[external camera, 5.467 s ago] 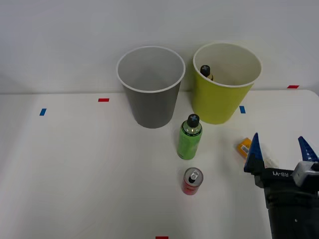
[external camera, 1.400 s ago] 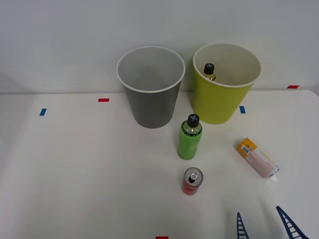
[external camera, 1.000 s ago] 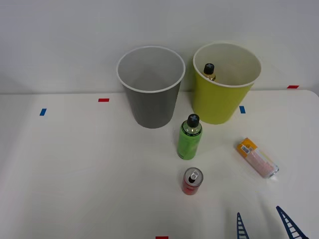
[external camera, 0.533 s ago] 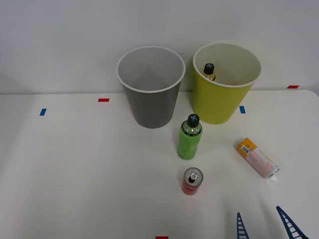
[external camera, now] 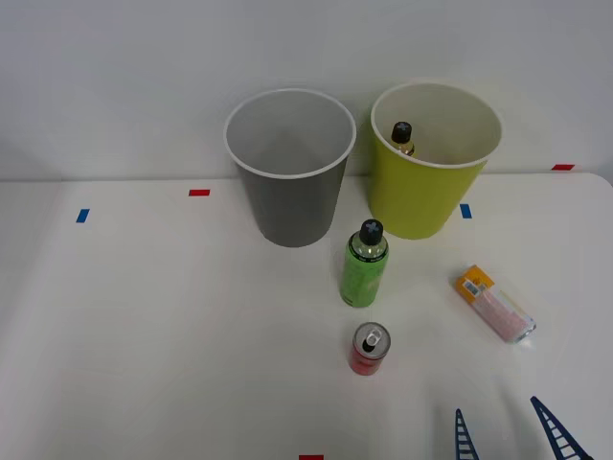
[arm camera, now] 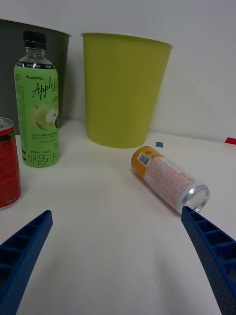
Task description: Put cans in the gray bin, plastic bottles in the light green bin
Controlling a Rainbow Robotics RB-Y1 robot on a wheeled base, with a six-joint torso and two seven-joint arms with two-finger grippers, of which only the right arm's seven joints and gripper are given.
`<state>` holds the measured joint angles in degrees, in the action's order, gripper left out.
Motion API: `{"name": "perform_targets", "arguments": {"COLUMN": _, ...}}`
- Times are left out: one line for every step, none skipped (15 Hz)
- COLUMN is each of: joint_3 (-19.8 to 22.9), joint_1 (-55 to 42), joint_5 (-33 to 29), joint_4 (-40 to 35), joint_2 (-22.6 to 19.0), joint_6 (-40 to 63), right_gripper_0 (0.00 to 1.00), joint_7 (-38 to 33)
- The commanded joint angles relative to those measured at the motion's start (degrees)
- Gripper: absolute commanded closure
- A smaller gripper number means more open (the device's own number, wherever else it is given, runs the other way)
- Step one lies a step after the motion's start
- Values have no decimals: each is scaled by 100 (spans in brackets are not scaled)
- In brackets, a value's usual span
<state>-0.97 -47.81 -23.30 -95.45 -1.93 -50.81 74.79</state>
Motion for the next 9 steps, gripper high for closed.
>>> {"name": "perform_targets", "arguments": {"joint_3": 0, "joint_1": 0, "joint_5": 1, "joint_4": 0, "joint_2": 0, "joint_6": 1, "right_gripper_0": 10, "joint_7": 0}}
{"name": "perform_targets", "arguments": {"joint_3": 0, "joint_1": 0, "joint_5": 1, "joint_4": 0, "joint_2": 0, "joint_6": 1, "right_gripper_0": 10, "joint_7": 0}}
{"name": "perform_targets", "arguments": {"joint_3": 0, "joint_1": 0, "joint_5": 1, "joint_4": 0, "joint_2": 0, "joint_6": 1, "right_gripper_0": 10, "joint_7": 0}}
{"name": "perform_targets", "arguments": {"joint_3": 0, "joint_1": 0, "joint_5": 1, "joint_4": 0, "joint_2": 0, "joint_6": 1, "right_gripper_0": 10, "joint_7": 0}}
{"name": "perform_targets", "arguments": {"joint_3": 0, "joint_1": 0, "joint_5": 1, "joint_4": 0, "joint_2": 0, "joint_6": 1, "right_gripper_0": 10, "joint_7": 0}}
{"name": "perform_targets", "arguments": {"joint_3": 0, "joint_1": 0, "joint_5": 1, "joint_4": 0, "joint_2": 0, "joint_6": 1, "right_gripper_0": 10, "joint_7": 0}}
{"name": "perform_targets", "arguments": {"joint_3": 0, "joint_1": 0, "joint_5": 1, "joint_4": 0, "joint_2": 0, "joint_6": 1, "right_gripper_0": 10, "joint_7": 0}}
{"name": "perform_targets", "arguments": {"joint_3": 0, "joint_1": 0, "joint_5": 1, "joint_4": 0, "joint_2": 0, "joint_6": 1, "right_gripper_0": 10, "joint_7": 0}}
{"name": "perform_targets", "arguments": {"joint_3": 0, "joint_1": 0, "joint_5": 1, "joint_4": 0, "joint_2": 0, "joint_6": 1, "right_gripper_0": 9, "joint_7": 0}}
